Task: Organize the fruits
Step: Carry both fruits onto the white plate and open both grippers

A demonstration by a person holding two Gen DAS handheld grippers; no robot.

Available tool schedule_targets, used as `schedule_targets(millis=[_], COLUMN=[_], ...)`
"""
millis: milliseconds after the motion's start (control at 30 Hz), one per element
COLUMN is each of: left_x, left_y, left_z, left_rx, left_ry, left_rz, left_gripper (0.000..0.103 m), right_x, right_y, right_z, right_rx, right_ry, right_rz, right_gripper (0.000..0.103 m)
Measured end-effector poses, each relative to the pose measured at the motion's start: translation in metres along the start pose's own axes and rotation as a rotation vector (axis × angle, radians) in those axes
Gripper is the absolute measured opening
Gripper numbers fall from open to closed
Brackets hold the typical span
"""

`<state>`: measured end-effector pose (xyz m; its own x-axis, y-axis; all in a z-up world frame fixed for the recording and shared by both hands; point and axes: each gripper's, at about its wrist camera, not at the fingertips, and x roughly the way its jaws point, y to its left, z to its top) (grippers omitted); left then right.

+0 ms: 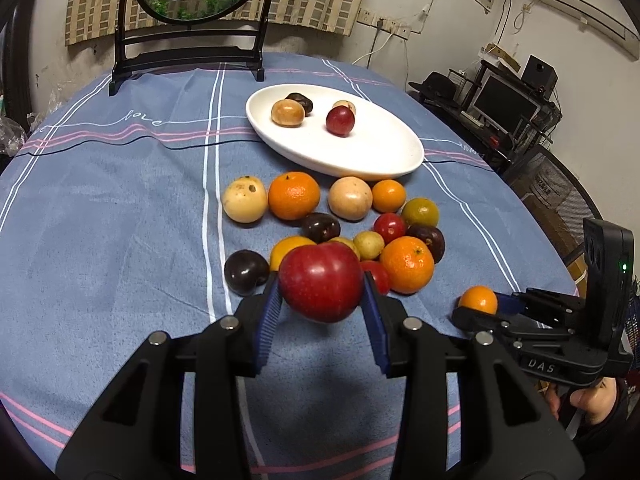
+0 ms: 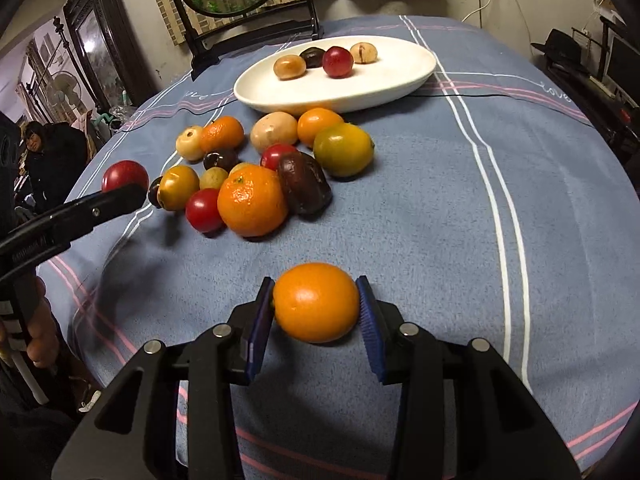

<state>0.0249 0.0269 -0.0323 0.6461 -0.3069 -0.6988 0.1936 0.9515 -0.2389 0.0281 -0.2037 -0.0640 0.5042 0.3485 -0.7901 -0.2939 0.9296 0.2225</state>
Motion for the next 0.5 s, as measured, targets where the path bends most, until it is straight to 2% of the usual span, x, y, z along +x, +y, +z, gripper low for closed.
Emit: schedule_targets(millis=[200,333,500], left_x=[-0.002,0.000,0.012], left_y=[0.003,0.004,0.007], left_z=[0.003,0.011,0.054], left_rx=[-0.004,0.002,0.042], left_ry=[-0.008,-0.003,0.016], left_rz=[0.005,0.004,-0.006], left_gripper=[0.040,0.040,0.040], right_x=[-0.018,-0.016,-0.019], right_y=[0.000,-0.003,-0.004], right_z=[0.011,0.025,0.073], right_rx=[-0.004,-0.022,-0.094], right_ry=[-0.056,-0.060,-0.102], right_rz=[-0.003,-0.012,0.002], right_gripper=[0.041,0.041,0.041])
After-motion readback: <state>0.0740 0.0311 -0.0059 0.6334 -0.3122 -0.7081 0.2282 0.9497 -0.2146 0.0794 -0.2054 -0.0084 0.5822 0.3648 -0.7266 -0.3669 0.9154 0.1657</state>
